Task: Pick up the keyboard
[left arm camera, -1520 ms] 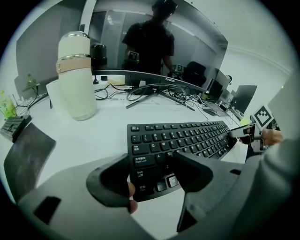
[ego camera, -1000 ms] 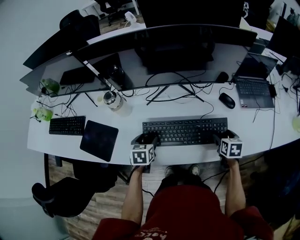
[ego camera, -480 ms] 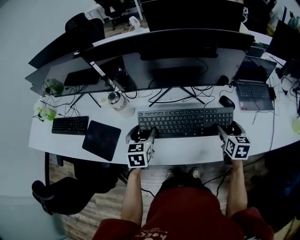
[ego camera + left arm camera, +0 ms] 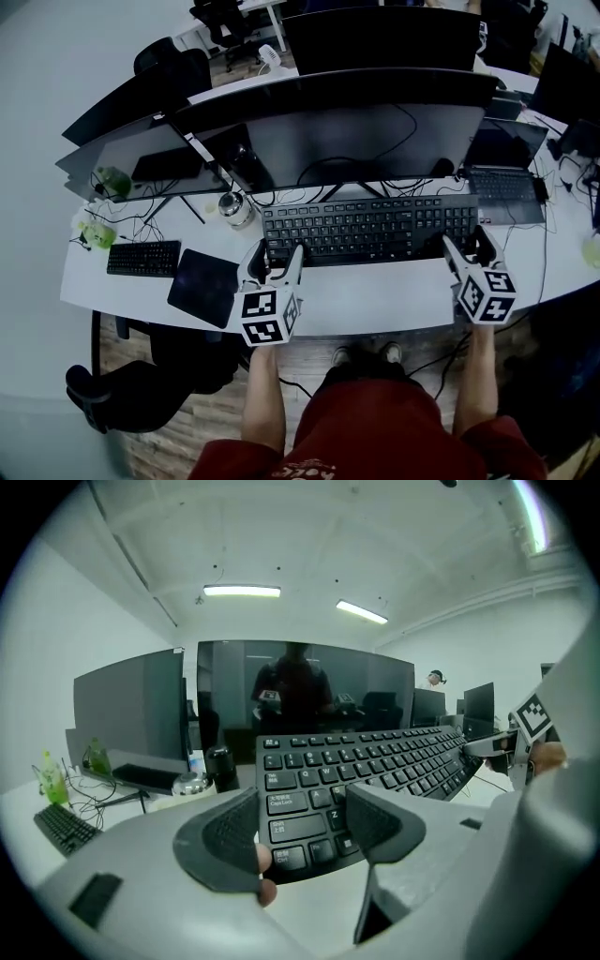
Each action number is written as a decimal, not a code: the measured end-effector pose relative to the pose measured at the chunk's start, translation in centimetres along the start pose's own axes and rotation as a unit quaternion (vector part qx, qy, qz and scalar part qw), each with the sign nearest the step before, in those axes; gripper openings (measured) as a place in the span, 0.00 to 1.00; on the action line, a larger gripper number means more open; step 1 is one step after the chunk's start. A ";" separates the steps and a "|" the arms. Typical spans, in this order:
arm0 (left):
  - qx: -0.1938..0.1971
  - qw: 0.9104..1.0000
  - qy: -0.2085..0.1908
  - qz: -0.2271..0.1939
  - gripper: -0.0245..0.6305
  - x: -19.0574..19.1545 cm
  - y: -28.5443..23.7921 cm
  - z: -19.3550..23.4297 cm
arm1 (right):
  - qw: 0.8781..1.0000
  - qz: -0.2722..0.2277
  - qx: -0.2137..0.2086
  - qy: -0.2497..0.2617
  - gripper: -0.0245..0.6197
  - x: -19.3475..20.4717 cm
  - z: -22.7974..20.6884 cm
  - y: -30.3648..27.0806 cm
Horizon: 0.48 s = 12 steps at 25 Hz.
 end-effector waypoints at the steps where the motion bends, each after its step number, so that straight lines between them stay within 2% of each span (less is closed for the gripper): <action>1: -0.001 1.000 -0.001 -0.008 0.48 -0.5 0.3 0.0 | 1.000 -0.008 0.000 0.002 0.61 -0.5 0.0 0.2; 12: -0.017 0.994 -0.025 -0.101 0.48 -6.5 3.5 -0.1 | 0.994 -0.105 -0.002 0.018 0.60 -6.3 0.9 3.1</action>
Point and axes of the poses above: the fingertips, and each gripper's own axes: y backward along the fingers, z to its left, x out of its underside, the point moved 8 cm from there along y, backward along the fingers, and after that the axes turned 1 degree about -x, right-handed, at the moved point
